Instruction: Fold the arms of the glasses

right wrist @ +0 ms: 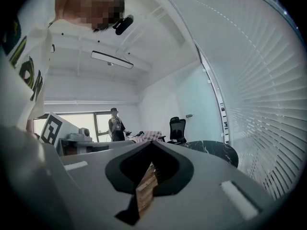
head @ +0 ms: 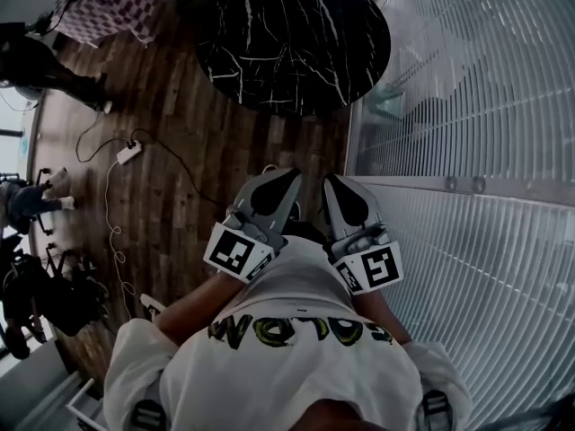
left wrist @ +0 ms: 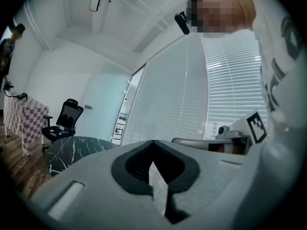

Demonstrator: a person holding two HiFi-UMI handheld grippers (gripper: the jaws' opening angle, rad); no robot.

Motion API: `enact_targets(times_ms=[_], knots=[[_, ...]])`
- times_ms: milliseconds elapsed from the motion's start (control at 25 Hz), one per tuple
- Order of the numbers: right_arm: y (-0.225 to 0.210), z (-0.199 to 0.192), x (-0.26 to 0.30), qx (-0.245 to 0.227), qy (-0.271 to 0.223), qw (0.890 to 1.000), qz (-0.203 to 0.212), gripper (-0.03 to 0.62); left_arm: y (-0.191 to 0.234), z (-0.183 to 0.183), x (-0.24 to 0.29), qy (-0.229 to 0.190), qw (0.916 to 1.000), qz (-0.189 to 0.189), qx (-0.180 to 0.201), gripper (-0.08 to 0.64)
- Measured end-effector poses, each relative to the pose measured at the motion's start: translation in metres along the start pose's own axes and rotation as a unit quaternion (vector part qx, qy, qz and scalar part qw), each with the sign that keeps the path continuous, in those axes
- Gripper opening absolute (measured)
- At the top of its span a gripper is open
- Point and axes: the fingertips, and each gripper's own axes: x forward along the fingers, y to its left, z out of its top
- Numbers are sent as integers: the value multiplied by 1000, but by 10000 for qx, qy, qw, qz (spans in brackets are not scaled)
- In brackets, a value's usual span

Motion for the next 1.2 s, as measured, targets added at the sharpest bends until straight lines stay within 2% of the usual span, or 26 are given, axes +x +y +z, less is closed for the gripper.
enact_targets(times_ms=[400,760,1000,1200], knots=[[-27,-9,62,-42,178,9998,112,3,62,-6,34,38,9996,195,-208,0],[-59,17,171,-237,280,9993,61,3,160,32,79,-49,9996,213,-178,0],[-74,30,227,-258,291,9992,-85,3,214,53,99,-9,9999,84,-125,0],[-80,37,252,-336,228,9991,-159,3,235,60,112,33,9998,-99,-186,0]])
